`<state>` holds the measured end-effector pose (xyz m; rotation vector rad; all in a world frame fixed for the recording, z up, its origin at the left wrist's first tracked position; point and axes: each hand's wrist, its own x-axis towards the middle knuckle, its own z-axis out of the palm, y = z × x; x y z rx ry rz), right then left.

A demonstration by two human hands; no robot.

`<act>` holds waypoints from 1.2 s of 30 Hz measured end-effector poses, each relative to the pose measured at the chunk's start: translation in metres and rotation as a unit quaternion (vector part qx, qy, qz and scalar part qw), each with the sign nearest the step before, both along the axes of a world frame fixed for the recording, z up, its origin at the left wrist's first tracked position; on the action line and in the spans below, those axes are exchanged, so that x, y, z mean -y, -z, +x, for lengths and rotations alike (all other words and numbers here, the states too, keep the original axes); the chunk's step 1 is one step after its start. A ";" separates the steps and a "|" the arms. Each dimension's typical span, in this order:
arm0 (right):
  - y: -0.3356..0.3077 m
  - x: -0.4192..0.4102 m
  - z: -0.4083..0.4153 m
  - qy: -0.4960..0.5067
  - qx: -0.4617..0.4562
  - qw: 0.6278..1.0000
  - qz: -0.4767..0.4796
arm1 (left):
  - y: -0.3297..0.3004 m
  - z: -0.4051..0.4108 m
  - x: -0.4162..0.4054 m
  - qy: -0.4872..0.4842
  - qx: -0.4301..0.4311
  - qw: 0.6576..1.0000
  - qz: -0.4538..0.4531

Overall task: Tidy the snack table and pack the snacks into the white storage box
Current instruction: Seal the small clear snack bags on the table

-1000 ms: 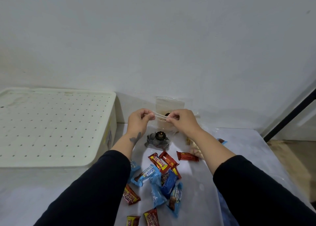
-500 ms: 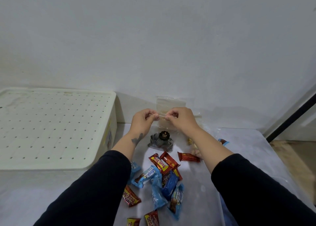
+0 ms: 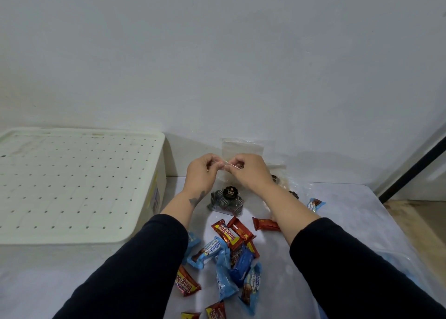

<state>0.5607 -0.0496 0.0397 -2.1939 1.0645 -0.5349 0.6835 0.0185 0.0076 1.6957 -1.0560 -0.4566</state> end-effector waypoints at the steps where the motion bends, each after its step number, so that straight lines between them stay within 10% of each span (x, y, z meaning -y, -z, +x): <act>1: -0.003 0.001 0.000 -0.005 0.013 1.000 0.028 | 0.001 0.002 0.000 -0.005 -0.004 1.000 -0.007; 7: -0.013 0.011 -0.011 -0.004 -0.006 0.990 0.140 | 0.002 0.012 -0.002 -0.037 -0.037 0.998 -0.035; 36: 0.007 0.019 0.053 0.064 0.095 0.992 0.045 | 0.001 0.027 0.008 -0.187 -0.189 0.963 -0.047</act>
